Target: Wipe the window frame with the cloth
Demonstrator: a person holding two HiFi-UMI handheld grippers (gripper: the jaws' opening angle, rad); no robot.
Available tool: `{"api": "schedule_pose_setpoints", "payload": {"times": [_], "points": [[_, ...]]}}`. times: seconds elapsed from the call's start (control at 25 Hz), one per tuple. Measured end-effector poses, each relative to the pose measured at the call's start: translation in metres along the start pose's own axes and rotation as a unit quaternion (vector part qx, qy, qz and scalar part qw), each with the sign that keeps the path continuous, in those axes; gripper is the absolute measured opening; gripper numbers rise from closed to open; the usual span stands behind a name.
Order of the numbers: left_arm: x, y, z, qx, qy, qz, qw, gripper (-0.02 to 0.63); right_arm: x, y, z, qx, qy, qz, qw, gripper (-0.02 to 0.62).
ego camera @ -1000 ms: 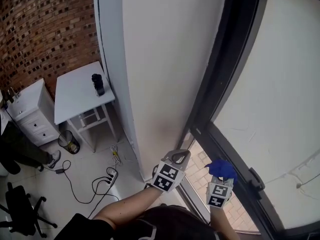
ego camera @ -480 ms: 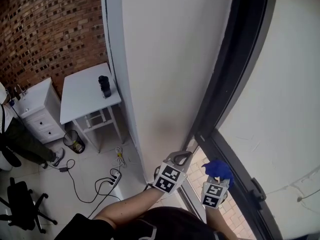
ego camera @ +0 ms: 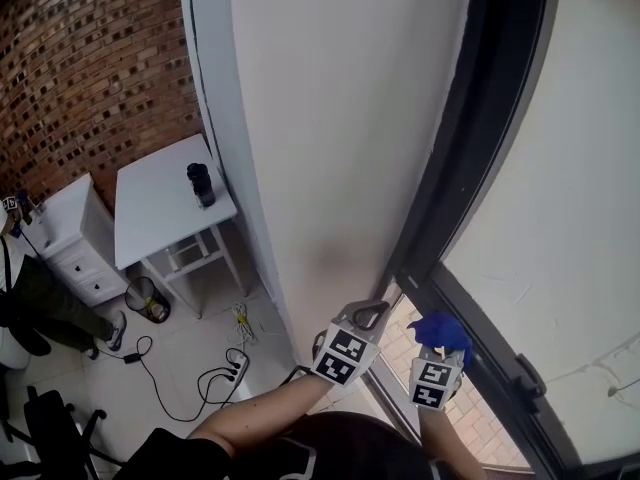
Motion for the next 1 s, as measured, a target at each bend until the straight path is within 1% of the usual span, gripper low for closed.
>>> {"api": "schedule_pose_setpoints", "payload": {"times": [0.12, 0.24, 0.4, 0.52, 0.68, 0.8, 1.0], "points": [[-0.002, -0.001, -0.004, -0.023, -0.003, -0.004, 0.9997, -0.007, 0.002, -0.008, -0.003, -0.003, -0.013, 0.0, 1.0, 0.054], [-0.002, 0.0, -0.006, -0.044, -0.01, -0.006, 0.999, -0.007, 0.005, -0.017, -0.007, -0.01, -0.006, 0.002, 1.0, 0.054], [-0.007, 0.004, -0.008, -0.063, -0.009, -0.013, 0.9979, -0.007, 0.009, -0.027, -0.012, -0.015, -0.002, -0.008, 1.0, 0.054], [-0.011, 0.006, -0.007, -0.076, -0.017, -0.017, 0.9968, -0.008, 0.013, -0.037, -0.018, -0.016, -0.008, -0.013, 1.0, 0.054], [-0.013, 0.013, -0.008, -0.085, -0.036, -0.023, 0.9955, -0.006, 0.024, -0.05, -0.027, -0.015, -0.018, -0.016, 1.0, 0.054], [-0.014, 0.016, -0.009, -0.093, -0.029, -0.019, 0.9951, -0.006, 0.028, -0.056, -0.032, -0.015, -0.015, -0.016, 1.0, 0.054], [-0.014, 0.02, -0.018, -0.088, -0.026, -0.02, 0.9956, -0.007, 0.033, -0.062, -0.036, -0.016, -0.016, -0.016, 1.0, 0.054]]}}
Point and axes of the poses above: the fingertips, and each gripper's own axes: y backward along the fingers, z to its right, x out of its top, the point moved 3 cm from there along y, backward along the fingers, and after that the axes turned 4 degrees about y, right-handed, at the moved point
